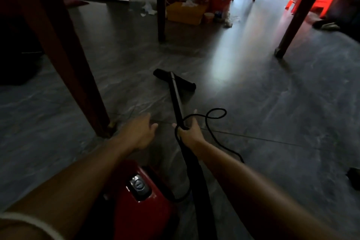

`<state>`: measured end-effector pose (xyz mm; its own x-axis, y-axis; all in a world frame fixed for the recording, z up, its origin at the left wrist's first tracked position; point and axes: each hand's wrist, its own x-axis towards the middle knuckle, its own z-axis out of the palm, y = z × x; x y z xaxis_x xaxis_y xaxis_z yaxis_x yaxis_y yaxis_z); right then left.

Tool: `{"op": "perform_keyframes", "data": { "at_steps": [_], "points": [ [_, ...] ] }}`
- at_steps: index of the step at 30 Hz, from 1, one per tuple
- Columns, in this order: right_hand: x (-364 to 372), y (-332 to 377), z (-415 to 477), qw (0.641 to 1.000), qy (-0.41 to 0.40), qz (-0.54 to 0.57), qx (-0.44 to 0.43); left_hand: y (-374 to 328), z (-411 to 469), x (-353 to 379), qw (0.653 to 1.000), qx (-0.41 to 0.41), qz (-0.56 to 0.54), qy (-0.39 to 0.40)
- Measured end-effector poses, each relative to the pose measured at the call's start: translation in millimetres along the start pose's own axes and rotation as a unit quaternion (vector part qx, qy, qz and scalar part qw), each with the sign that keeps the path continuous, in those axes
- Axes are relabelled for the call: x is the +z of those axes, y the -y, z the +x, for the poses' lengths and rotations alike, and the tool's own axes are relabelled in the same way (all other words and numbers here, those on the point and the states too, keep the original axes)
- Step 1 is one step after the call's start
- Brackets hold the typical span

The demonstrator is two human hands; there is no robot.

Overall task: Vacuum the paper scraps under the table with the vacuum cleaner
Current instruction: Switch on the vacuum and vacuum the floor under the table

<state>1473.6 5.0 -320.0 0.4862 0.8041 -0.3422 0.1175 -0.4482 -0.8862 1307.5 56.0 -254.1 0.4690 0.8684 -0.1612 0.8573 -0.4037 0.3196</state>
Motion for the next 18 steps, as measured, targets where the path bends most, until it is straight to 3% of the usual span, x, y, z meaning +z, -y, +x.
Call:
{"op": "perform_keyframes", "data": {
  "at_steps": [7, 12, 18],
  "points": [
    [-71.4, -0.2, 38.8, 0.986, -0.165, -0.005, 0.002, -16.6, 6.0, 10.5, 0.999, 0.005, -0.036, -0.007],
    [-132.2, -33.9, 33.0, 0.976, -0.217, -0.005, 0.031, -60.6, 31.3, 37.0, 0.997, 0.004, -0.08, 0.021],
    [-140.6, -36.7, 47.7, 0.975, -0.224, -0.003, -0.002, -145.3, 46.6, 83.3, 0.995, 0.052, -0.064, 0.062]
  ]
}}
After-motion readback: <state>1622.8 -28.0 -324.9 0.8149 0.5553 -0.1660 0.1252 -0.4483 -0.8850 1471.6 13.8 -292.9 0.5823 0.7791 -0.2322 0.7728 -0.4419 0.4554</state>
